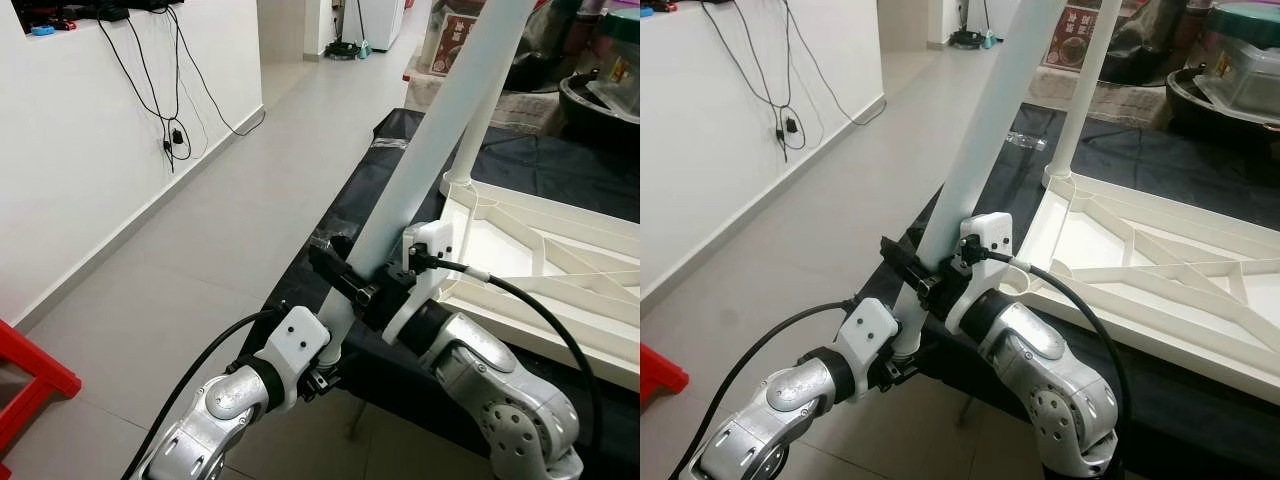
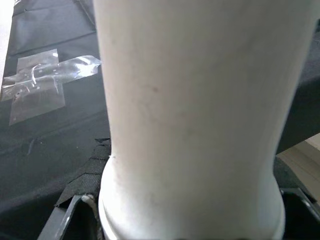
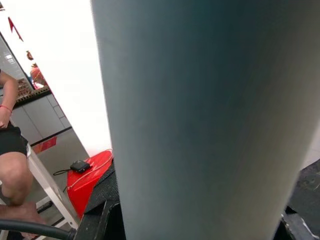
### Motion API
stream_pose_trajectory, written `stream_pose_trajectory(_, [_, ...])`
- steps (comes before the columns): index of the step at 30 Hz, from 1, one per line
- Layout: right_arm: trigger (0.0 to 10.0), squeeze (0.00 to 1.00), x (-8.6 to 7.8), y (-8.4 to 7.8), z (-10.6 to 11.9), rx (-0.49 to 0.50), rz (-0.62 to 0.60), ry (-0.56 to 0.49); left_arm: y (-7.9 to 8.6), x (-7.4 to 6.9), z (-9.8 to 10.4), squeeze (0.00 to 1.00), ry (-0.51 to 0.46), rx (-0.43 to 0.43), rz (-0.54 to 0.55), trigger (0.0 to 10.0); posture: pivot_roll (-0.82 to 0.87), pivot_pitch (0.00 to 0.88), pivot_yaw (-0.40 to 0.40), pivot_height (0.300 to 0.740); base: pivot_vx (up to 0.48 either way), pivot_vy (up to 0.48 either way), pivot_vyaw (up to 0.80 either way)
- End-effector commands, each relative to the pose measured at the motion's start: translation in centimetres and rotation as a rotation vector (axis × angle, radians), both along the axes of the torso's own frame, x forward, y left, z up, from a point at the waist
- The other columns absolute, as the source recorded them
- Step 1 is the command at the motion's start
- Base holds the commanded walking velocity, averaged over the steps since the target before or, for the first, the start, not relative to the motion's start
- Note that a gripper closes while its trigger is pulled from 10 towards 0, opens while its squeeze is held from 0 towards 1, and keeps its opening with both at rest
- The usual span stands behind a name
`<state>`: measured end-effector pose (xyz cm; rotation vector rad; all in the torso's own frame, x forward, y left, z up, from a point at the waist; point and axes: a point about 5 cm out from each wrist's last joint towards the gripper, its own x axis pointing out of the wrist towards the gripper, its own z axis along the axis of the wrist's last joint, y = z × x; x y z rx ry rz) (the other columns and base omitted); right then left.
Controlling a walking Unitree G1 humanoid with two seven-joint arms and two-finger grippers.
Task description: Building children table
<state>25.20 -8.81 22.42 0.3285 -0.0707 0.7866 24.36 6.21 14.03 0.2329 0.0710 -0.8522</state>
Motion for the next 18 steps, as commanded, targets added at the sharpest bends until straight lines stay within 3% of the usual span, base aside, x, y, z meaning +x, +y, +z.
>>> stream_pose_trajectory(1, [10.0, 0.00, -0.6, 0.6, 0.3, 0.000, 0.055, -0.024, -0.4, -0.1, -0.1, 0.00, -0.001, -0.014, -0.020, 0.0, 0.13, 0.065, -0.045, 0.740, 0.000, 0.000, 0.00])
stream_pose_trajectory(2, [10.0, 0.00, -0.6, 0.6, 0.3, 0.000, 0.055, -0.024, -0.4, -0.1, -0.1, 0.00, -0.001, -0.014, -0.020, 0.0, 0.13, 0.065, -0.045, 0.740, 0.000, 0.000, 0.00])
stream_pose_trajectory(3, [10.0, 0.00, -0.4, 0.4, 0.4, -0.005, 0.052, -0.032, -0.5, -0.2, -0.1, 0.00, 0.020, -0.019, -0.030, 9.7, 0.13, 0.060, -0.044, 0.740, 0.000, 0.000, 0.00])
stream_pose_trajectory(4, [10.0, 0.00, -0.4, 0.4, 0.4, -0.005, 0.052, -0.032, -0.5, -0.2, -0.1, 0.00, 0.020, -0.019, -0.030, 9.7, 0.13, 0.060, -0.044, 0.740, 0.000, 0.000, 0.00])
stream_pose_trajectory(5, [10.0, 1.00, -0.3, 0.1, 0.4, -0.020, 0.058, -0.042, -0.5, -0.3, 0.0, 0.00, 0.049, -0.045, -0.048, 10.0, 0.13, 0.057, -0.045, 0.740, 0.000, 0.000, 0.00])
stream_pose_trajectory(9, [10.0, 1.00, 0.0, -0.8, 0.4, -0.041, 0.077, -0.051, -0.3, -0.9, 0.1, 0.00, 0.109, -0.090, -0.110, 10.0, 0.13, 0.052, -0.044, 0.740, 0.000, 0.000, 0.00])
stream_pose_trajectory(10, [10.0, 0.00, 0.1, -1.3, 0.4, -0.064, 0.087, -0.053, 0.0, -1.3, -0.2, 0.00, 0.152, -0.099, -0.152, 10.0, 0.14, 0.044, -0.046, 0.740, 0.000, 0.000, 0.00])
stream_pose_trajectory(14, [10.0, 0.00, 0.3, -2.3, 0.2, -0.098, 0.131, -0.047, 0.7, -2.2, -0.5, 0.00, 0.246, -0.124, -0.237, 10.0, 0.14, 0.042, -0.044, 0.740, 0.000, 0.000, 0.00])
stream_pose_trajectory(18, [10.0, 0.00, 0.1, -3.5, 0.1, -0.101, 0.257, -0.008, 2.0, -3.5, -0.7, 0.00, 0.371, -0.147, -0.365, 10.0, 0.14, 0.041, -0.045, 0.740, 0.000, 0.000, 0.00])
